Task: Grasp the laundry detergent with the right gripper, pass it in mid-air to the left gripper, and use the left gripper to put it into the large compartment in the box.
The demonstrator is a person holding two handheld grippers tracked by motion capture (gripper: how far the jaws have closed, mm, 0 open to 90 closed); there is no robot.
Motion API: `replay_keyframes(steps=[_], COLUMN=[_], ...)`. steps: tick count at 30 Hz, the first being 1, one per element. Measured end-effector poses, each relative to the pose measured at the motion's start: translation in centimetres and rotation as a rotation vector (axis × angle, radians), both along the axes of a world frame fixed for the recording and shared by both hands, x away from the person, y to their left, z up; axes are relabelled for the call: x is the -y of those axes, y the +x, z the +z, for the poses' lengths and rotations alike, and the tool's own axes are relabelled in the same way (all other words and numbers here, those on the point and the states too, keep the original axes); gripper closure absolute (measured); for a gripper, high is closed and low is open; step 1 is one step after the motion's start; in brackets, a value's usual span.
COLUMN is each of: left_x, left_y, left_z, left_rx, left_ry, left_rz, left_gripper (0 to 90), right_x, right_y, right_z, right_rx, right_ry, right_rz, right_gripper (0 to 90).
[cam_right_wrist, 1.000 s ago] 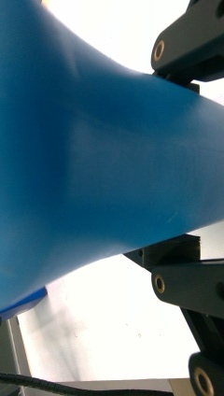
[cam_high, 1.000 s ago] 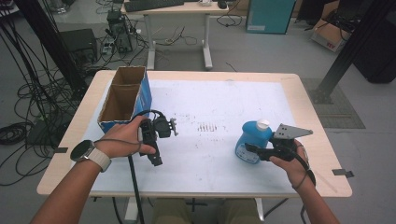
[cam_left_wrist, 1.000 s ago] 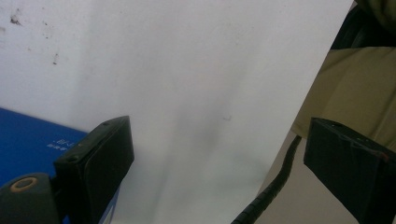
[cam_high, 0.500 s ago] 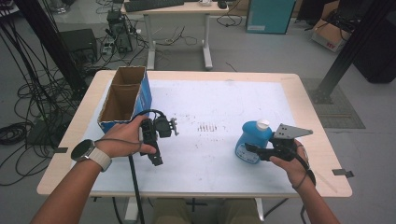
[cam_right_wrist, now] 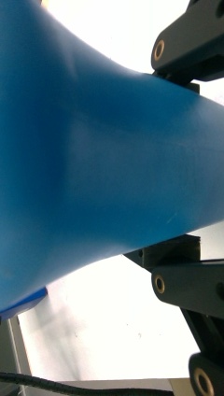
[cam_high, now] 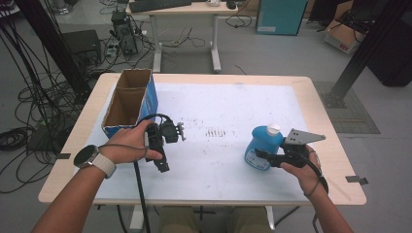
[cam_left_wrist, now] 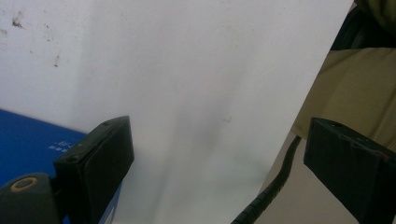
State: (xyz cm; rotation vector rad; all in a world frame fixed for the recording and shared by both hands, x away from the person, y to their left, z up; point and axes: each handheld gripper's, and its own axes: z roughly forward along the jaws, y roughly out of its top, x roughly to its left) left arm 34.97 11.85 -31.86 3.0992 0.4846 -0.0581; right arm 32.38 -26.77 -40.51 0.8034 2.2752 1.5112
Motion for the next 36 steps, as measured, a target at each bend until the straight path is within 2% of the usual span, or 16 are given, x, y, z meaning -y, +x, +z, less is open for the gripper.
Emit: replay_keyframes(steps=[3,4,6,7,8,9,36], left_x=[-0.02,-0.02,-0.02,-0.04,-0.02,-0.04,-0.16], left_y=[-0.01,-0.14,-0.18,-0.07,-0.18,-0.04,-0.06], left_z=[-0.02,-0.09,-0.11,-0.04,-0.12,-0.04,0.12], left_rx=[0.0,0.0,0.002,0.003,0.002,0.001,0.001], left_ry=[-0.002,-0.017,-0.021,-0.005,-0.02,-0.002,-0.001], left_rz=[0.0,0.021,0.027,0.007,0.023,0.001,0.007], left_gripper=[8.7,8.8,8.8,8.8,8.8,8.8,8.8], right_x=[0.0,0.0,0.0,0.0,0.0,0.0,0.01], right_y=[0.01,0.01,0.01,0.01,0.0,0.0,-0.01], right_z=[0.0,-0.01,-0.01,-0.01,-0.01,-0.01,-0.04], right_rx=[0.0,0.0,0.0,0.0,0.0,0.0,-0.002], right_ry=[0.0,0.0,0.001,0.001,0.001,0.001,0.004], right_rz=[0.0,0.001,0.0,0.0,0.0,0.0,-0.002], right_gripper=[43.5,43.5,43.5,43.5,43.5,43.4,43.3])
